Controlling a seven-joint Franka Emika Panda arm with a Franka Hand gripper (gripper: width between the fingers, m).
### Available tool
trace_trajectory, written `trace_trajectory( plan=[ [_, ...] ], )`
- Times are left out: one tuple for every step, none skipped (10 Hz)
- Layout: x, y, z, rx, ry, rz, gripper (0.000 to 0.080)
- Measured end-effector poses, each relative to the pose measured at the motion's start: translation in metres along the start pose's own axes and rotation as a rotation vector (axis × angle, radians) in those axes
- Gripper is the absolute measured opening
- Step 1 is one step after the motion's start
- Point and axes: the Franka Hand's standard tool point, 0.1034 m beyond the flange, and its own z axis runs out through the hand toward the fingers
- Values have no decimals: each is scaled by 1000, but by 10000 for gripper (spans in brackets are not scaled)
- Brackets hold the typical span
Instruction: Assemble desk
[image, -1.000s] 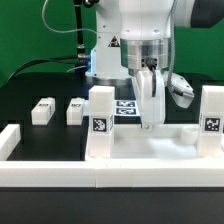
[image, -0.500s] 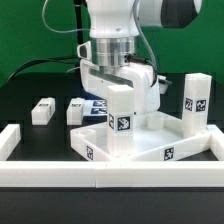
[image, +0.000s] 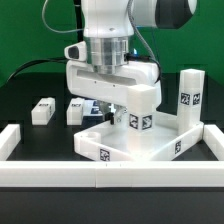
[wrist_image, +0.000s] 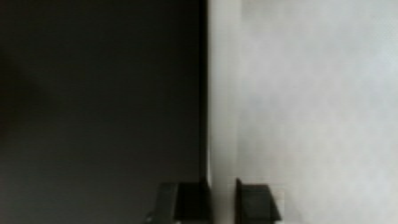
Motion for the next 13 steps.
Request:
trace_trajectory(
  plan=[
    [11, -2, -2, -3, 14, -122, 57],
    [17, -7, -1, -3, 22, -214, 57],
    [24, -17, -1, -12, 37, -334, 57],
    [29, -26, -4, -17, 48, -409, 57],
    [28, -28, -4, -25, 48, -460, 57],
    [29, -25, -3, -31, 46, -518, 57],
    [29, -24, -3, -35, 45, -564, 57],
    [30, -22, -3, -42, 43, -641, 57],
    [30, -21, -3, -45, 42, -685, 57],
    [31, -21, -3, -48, 41, -727, 57],
    [32, -20, -4, -58, 39, -814, 57],
    [42, -24, -8, -70, 51, -937, 57],
    [53, -32, -11, -76, 65, -1042, 57]
  ],
)
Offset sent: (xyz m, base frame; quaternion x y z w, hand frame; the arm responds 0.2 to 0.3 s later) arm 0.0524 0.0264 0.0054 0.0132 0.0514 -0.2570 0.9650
